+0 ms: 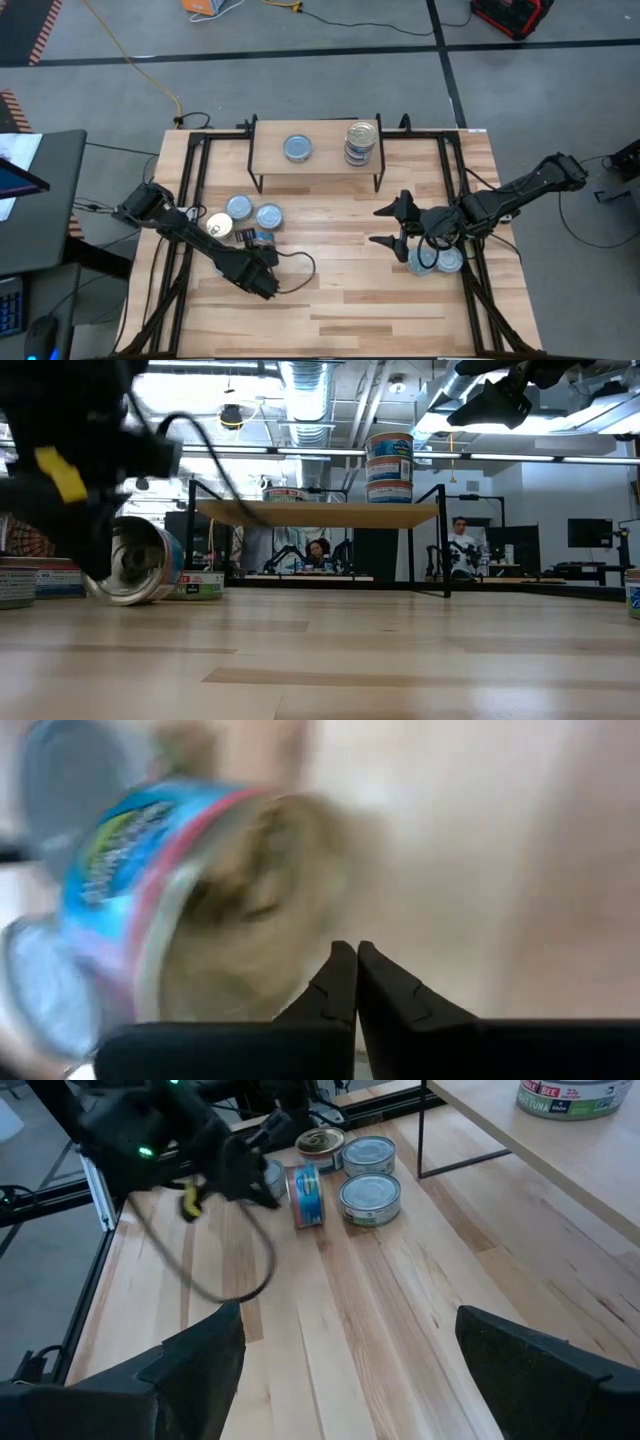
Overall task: Stack canned seafood by type on shelf
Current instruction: Stack the pink and blue tuna can on top of the pink and blue tuna can on the shelf
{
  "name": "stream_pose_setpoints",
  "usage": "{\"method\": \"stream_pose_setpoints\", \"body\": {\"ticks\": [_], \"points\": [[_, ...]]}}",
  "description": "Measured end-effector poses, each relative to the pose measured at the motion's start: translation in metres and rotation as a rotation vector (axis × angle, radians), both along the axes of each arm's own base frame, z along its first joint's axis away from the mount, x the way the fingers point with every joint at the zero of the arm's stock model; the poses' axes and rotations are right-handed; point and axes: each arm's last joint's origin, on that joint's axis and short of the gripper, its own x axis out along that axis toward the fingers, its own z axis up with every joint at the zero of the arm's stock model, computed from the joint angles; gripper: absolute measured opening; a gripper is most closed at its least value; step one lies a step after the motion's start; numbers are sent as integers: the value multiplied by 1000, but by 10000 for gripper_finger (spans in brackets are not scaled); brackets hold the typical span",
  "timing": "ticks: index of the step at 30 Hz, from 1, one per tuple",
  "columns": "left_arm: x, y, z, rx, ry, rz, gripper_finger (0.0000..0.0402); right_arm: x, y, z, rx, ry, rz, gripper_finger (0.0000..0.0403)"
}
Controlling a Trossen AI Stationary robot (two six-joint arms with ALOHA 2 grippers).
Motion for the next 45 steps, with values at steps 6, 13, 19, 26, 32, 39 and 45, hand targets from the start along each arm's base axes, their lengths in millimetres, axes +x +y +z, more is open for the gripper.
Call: {"method": "stream_pose_setpoints", "body": {"ticks": [6, 13, 19, 26, 32, 39, 45], "points": [[25, -15, 49, -84, -142, -89, 15, 0, 0, 0, 0, 0, 0, 382], [51, 10, 77, -79, -162, -145, 137, 0, 0, 0, 1, 0, 0, 382], [51, 48, 63, -137, 27, -154, 271, 0, 0, 0, -3, 1, 2, 382], [51, 79, 53, -267, 146, -195, 319, 0, 0, 0, -17, 3, 8, 382], [41, 98, 40, -297, 266, -174, 320, 0, 0, 0, -16, 3, 9, 382], [27, 105, 23, -313, 361, -170, 316, 0, 0, 0, -16, 2, 10, 382], [25, 101, 22, -310, 381, -193, 231, 0, 0, 0, -16, 2, 9, 382]]}}
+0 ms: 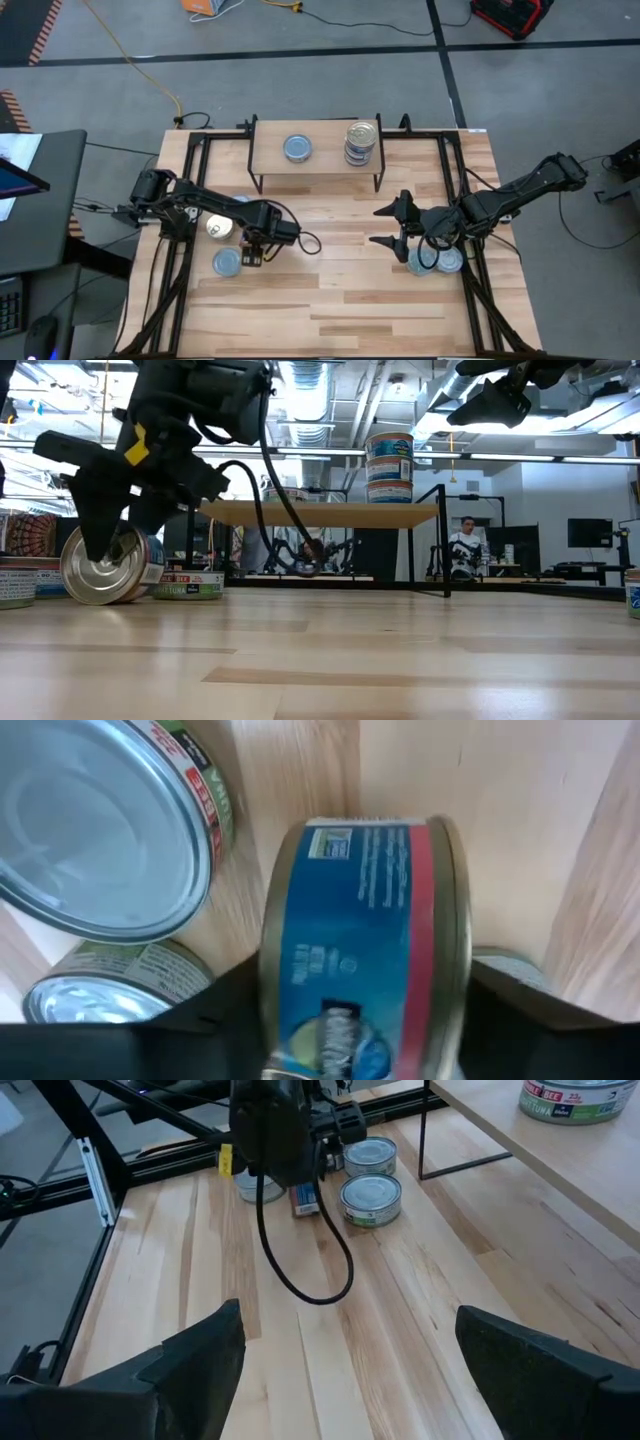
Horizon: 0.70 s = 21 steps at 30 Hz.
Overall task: Stack canned seafood by type on shelf
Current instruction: Stack the pink and blue tuna can on top of the pink and blue tuna can on the shelf
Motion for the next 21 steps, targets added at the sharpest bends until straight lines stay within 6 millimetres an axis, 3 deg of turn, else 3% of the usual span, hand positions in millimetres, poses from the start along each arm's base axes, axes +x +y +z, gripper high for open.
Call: {"method": "stream_pose_setpoints", "body": {"ticks": [3, 6, 9, 15, 18, 21], "points": [[-2, -2, 0, -9, 17, -2, 174, 0, 0, 0, 0, 1, 0, 382], [0, -4, 7, -55, 28, 11, 176, -1, 0, -1, -3, 11, 4, 382], [4, -5, 28, -79, -62, 23, 176, -3, 2, -5, -16, 53, 22, 382], [11, -3, 88, -51, -566, 45, 176, 5, 6, -10, -48, 57, 41, 382], [12, 0, 114, -17, -841, 69, 176, 22, 8, -14, -119, 24, 56, 382], [11, 1, 130, 19, -995, 92, 176, 42, 8, -19, -205, -36, 72, 382]]}}
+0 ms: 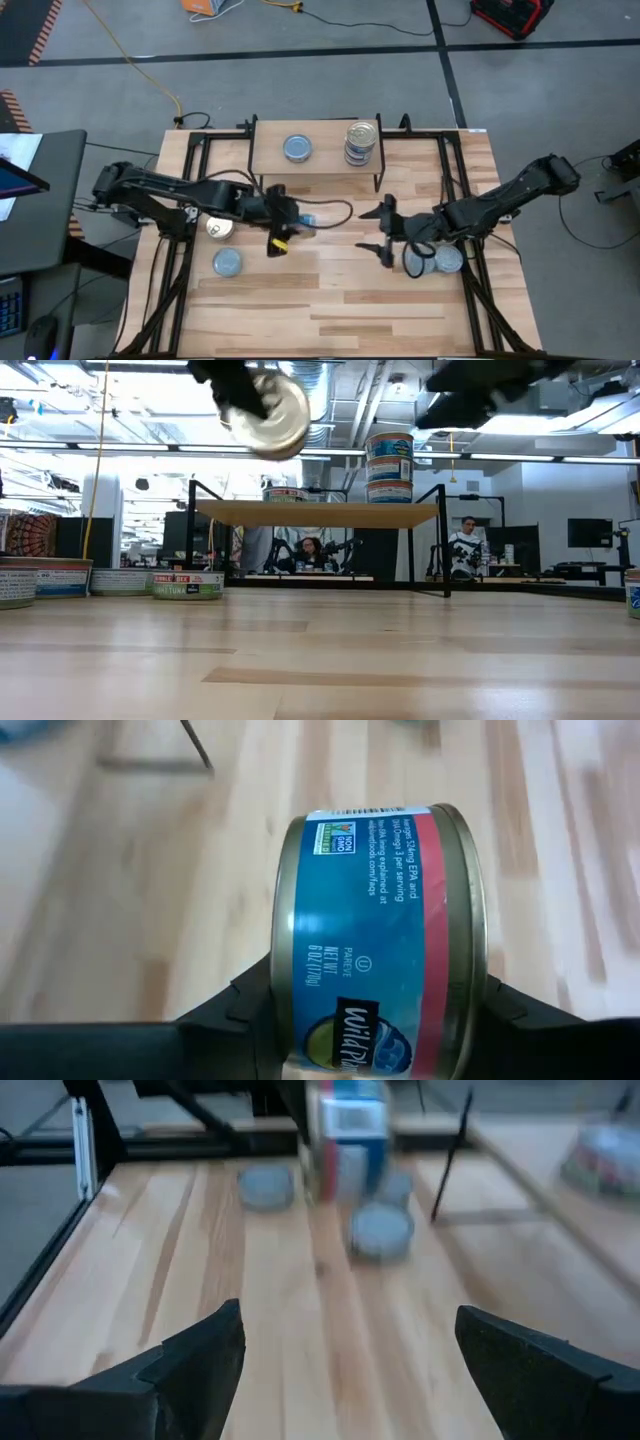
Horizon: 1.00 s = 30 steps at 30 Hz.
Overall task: Stack canned seafood by type on shelf
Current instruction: Stack the pink and blue tuna can on top of the pink and blue tuna can on the shelf
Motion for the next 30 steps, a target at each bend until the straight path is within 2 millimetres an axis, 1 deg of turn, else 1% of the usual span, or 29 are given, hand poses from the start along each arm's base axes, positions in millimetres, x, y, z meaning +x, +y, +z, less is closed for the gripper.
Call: {"method": "stream_pose_setpoints", "body": {"ticks": [2, 5, 10, 15, 19, 24, 27, 30], "points": [[3, -1, 6, 13, -68, 0, 176, 11, -2, 0, -38, -57, -1, 382], [6, -5, 11, 47, -137, -30, 176, 23, -6, -2, -61, -108, -18, 382], [13, -11, 15, 105, -211, -87, 176, 33, -10, -12, -49, -95, -24, 382], [21, -14, 17, 172, -272, -111, 176, 42, -7, -14, -21, -122, 42, 382], [27, -15, 22, 185, -344, -124, 176, 53, -3, -7, -45, -134, 58, 382], [29, -16, 21, 191, -353, -138, 176, 67, 3, 8, -97, -167, 83, 382], [28, -16, 21, 186, -344, -134, 176, 69, 6, 18, -112, -190, 92, 380], [28, -18, 21, 176, -345, -135, 176, 70, 8, 22, -120, -162, 101, 362]]}}
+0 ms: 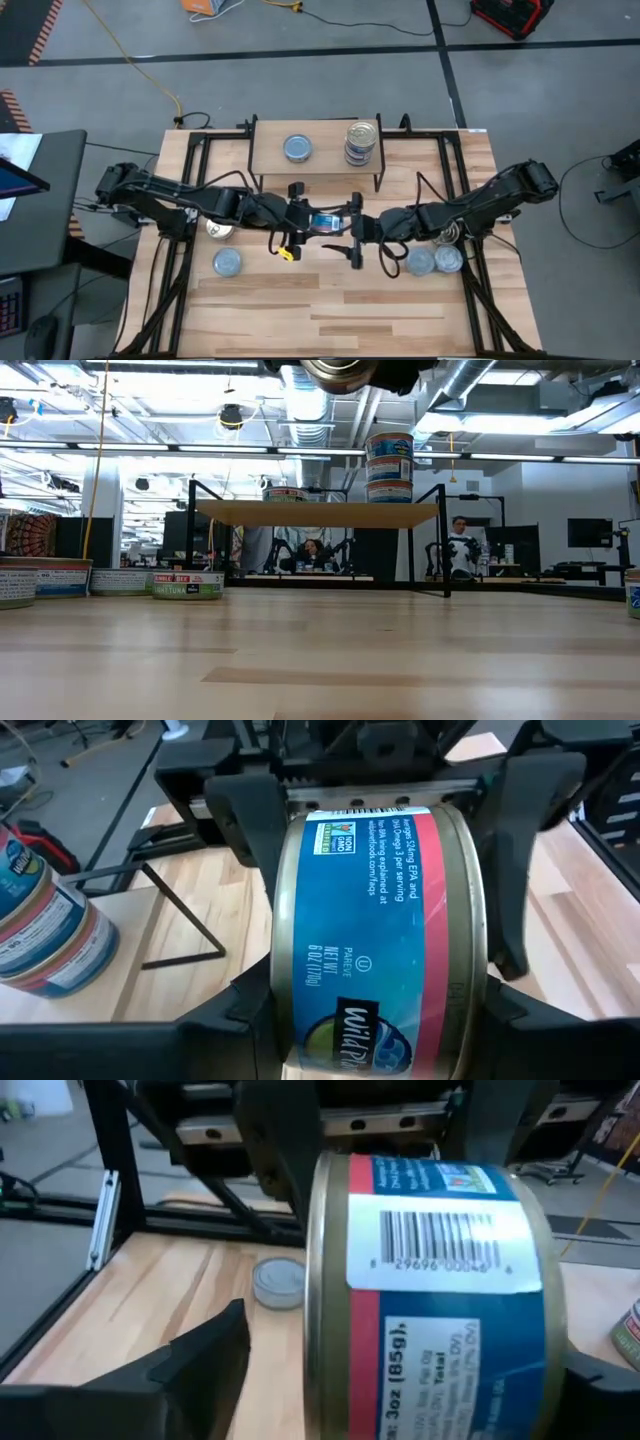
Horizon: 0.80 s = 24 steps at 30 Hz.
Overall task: Stack canned seafood by type on shelf
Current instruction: Stack the pink and blue tuna can on top of the pink and blue tuna can on the shelf
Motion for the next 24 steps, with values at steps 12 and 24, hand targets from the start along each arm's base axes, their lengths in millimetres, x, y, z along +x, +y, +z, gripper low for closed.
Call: {"method": "stream_pose_setpoints", "body": {"ticks": [12, 24], "points": [[-1, -2, -3, -6, 26, 1, 187, -2, -1, 3, -18, 70, -11, 207], [-24, 1, 28, 62, -47, 108, 232, -27, -16, 16, 30, 167, -48, 207]]}}
